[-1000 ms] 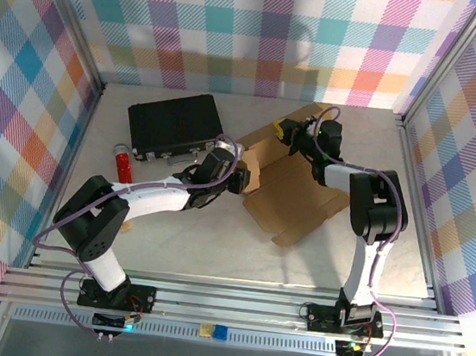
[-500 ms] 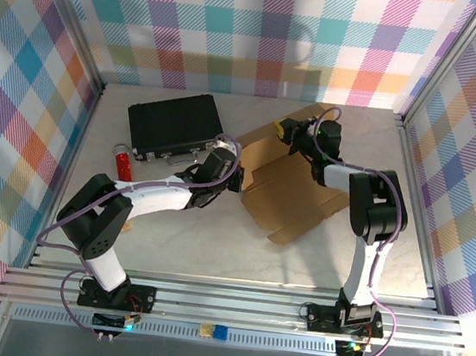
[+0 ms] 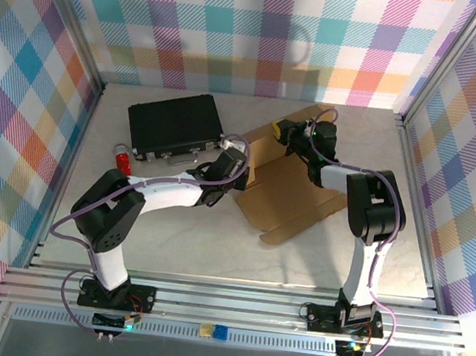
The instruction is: Fold the paper box
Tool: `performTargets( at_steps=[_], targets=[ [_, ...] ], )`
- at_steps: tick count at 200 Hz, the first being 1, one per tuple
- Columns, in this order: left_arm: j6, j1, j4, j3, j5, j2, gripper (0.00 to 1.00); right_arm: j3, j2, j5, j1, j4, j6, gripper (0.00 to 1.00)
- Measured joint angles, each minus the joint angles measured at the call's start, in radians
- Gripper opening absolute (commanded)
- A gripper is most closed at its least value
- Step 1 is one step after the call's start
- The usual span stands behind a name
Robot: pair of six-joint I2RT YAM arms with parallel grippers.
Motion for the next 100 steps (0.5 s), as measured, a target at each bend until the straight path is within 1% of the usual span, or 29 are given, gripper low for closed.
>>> performTargets(
  at_steps=[23,56,100],
  targets=[
    [0.000,-0.007,-0.031,0.048,-0.051,0.037,0.31,-0.003,-0.004,0.025,0.001,0.000,0.004,0.00],
    [0.000,-0.018,-0.045,0.060,-0.119,0.053,0.36,-0.014,-0.008,0.031,0.002,0.014,0.011,0.00],
    [0.000,-0.018,-0.045,0.061,-0.181,0.070,0.38,-0.072,-0.008,0.023,0.002,0.121,0.026,0.00]
  ],
)
